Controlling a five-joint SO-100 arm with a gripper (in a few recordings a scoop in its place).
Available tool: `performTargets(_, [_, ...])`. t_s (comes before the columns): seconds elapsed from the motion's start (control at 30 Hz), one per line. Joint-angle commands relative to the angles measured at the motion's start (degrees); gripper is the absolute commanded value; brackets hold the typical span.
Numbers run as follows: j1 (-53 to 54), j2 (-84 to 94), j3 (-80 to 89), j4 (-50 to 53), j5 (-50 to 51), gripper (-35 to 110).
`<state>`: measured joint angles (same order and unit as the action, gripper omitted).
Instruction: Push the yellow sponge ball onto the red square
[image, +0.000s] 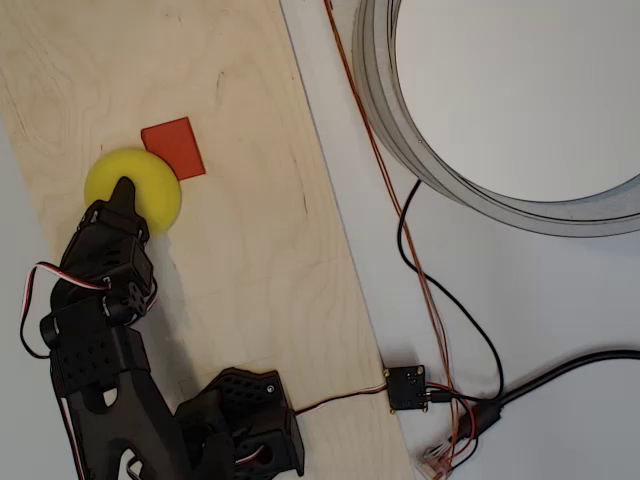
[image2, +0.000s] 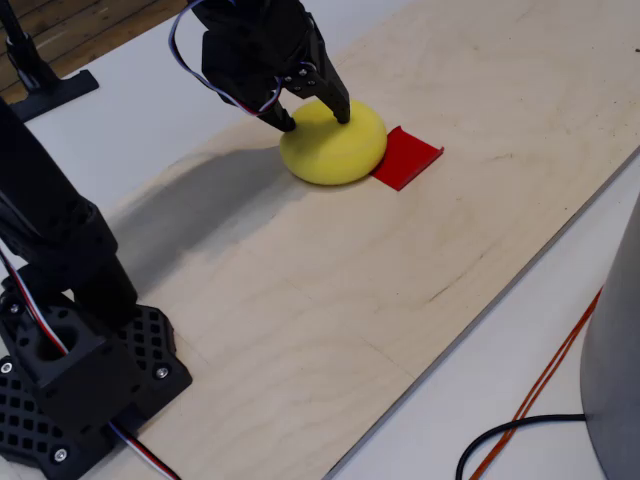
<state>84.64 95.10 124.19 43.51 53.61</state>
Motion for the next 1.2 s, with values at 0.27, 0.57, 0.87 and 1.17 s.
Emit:
performTargets(0.27, [9.0, -2.3, -4.4, -0.4, -4.8, 22])
performTargets(0.57, [12.3, -4.2, -7.1, -0.3, -8.3, 22])
performTargets(0.87, [13.2, -4.7, -8.3, -0.3, -8.6, 21])
performTargets(1.17, [12.3, -6.9, -10.6, -0.2, -7.6, 21])
